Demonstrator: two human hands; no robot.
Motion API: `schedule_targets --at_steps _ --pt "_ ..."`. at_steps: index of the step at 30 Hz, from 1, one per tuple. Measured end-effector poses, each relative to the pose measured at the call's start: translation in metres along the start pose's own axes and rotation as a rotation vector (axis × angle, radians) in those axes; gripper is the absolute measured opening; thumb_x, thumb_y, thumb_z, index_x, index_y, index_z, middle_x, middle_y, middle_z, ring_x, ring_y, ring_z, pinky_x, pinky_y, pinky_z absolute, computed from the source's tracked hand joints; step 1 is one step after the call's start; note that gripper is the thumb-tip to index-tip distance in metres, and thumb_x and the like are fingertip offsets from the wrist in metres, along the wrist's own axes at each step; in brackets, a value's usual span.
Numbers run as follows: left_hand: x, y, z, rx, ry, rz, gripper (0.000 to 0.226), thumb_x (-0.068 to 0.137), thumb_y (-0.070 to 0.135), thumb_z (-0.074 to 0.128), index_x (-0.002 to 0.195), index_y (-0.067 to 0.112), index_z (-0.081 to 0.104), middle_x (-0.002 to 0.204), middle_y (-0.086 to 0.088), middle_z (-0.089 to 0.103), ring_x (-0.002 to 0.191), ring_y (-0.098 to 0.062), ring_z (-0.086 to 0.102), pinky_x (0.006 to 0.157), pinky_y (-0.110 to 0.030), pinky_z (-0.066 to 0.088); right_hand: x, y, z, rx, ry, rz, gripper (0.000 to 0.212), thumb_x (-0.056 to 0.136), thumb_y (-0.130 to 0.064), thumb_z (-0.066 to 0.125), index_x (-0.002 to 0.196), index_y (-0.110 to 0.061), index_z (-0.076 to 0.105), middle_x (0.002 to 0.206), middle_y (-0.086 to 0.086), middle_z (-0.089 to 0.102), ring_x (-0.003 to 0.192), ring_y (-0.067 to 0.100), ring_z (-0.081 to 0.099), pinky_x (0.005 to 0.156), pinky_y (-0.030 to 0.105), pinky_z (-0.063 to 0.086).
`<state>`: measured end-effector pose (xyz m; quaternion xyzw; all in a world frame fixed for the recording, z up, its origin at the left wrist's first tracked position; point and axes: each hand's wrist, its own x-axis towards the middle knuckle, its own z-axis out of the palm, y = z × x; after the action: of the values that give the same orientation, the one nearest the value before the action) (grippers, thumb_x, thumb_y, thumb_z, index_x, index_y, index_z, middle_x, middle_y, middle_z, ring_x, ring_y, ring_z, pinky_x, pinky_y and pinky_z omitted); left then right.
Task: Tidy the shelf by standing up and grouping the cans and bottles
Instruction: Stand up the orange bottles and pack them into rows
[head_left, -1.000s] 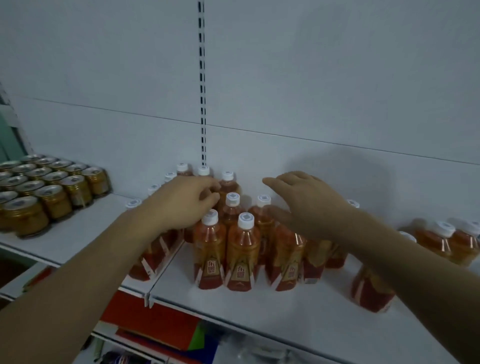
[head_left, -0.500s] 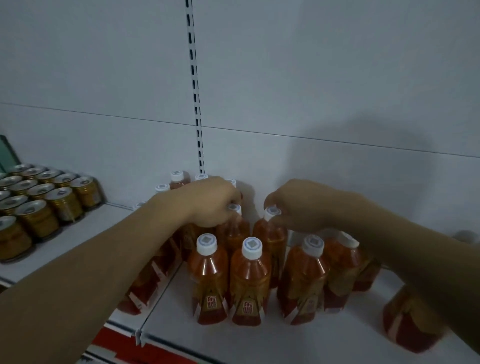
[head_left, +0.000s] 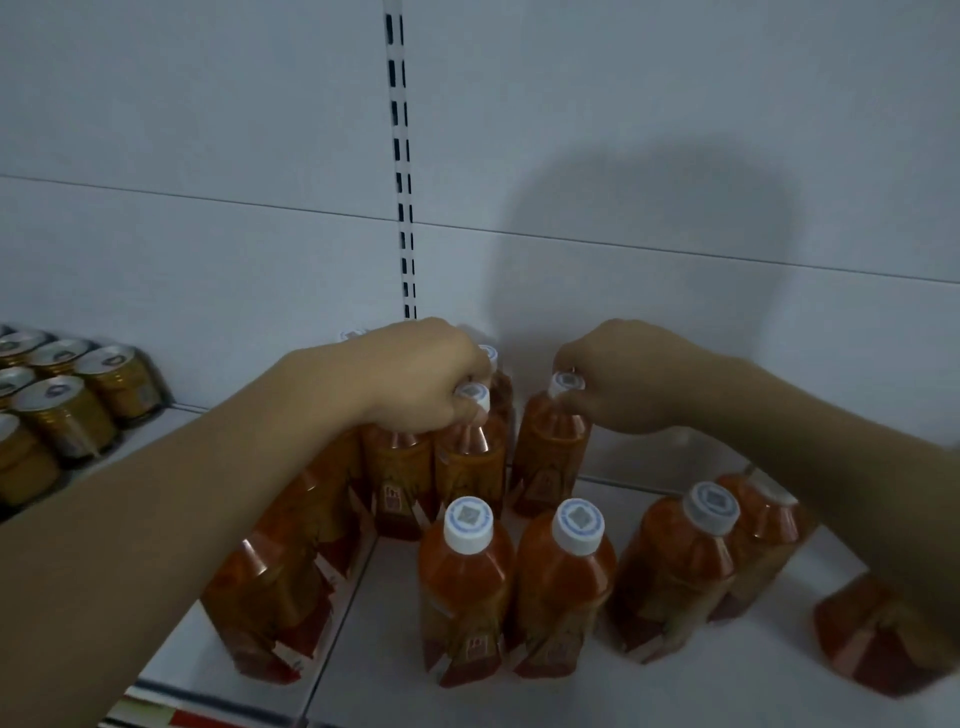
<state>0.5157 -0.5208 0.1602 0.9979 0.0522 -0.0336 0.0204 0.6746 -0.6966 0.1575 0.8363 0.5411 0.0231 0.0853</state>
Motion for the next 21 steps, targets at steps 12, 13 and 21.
schedule_targets --at_steps 12,13,21 --pt "0.006 0.001 0.005 0.229 0.039 0.176 0.034 0.102 0.047 0.059 0.114 0.015 0.064 0.082 0.009 0.038 0.101 -0.028 0.062 0.075 -0.037 0.043 0.013 -0.018 0.018 0.012 0.108 0.132 0.023 0.101 -0.03 0.06 0.119 -0.021 0.07 0.119 0.004 0.073 0.108 0.032 0.068 0.089 0.044 0.057" --pt "0.007 0.001 0.006 0.223 0.037 0.171 0.034 0.102 0.047 0.059 0.114 0.016 0.063 0.082 0.01 0.036 0.101 -0.027 0.061 0.075 -0.036 0.042 0.014 -0.02 0.019 0.01 0.116 0.128 0.021 0.101 -0.028 0.061 0.119 -0.021 0.07 0.117 0.003 0.072 0.107 0.031 0.068 0.087 0.043 0.057" --pt "0.009 -0.004 0.01 0.119 0.01 0.145 0.028 0.1 0.048 0.061 0.113 0.022 0.061 0.094 0.007 0.05 0.094 -0.023 0.057 0.079 -0.04 0.049 0.005 -0.02 0.019 0.008 0.11 0.138 0.036 0.108 -0.044 0.048 0.133 -0.022 0.061 0.125 0.004 0.068 0.116 0.031 0.065 0.088 0.044 0.055"
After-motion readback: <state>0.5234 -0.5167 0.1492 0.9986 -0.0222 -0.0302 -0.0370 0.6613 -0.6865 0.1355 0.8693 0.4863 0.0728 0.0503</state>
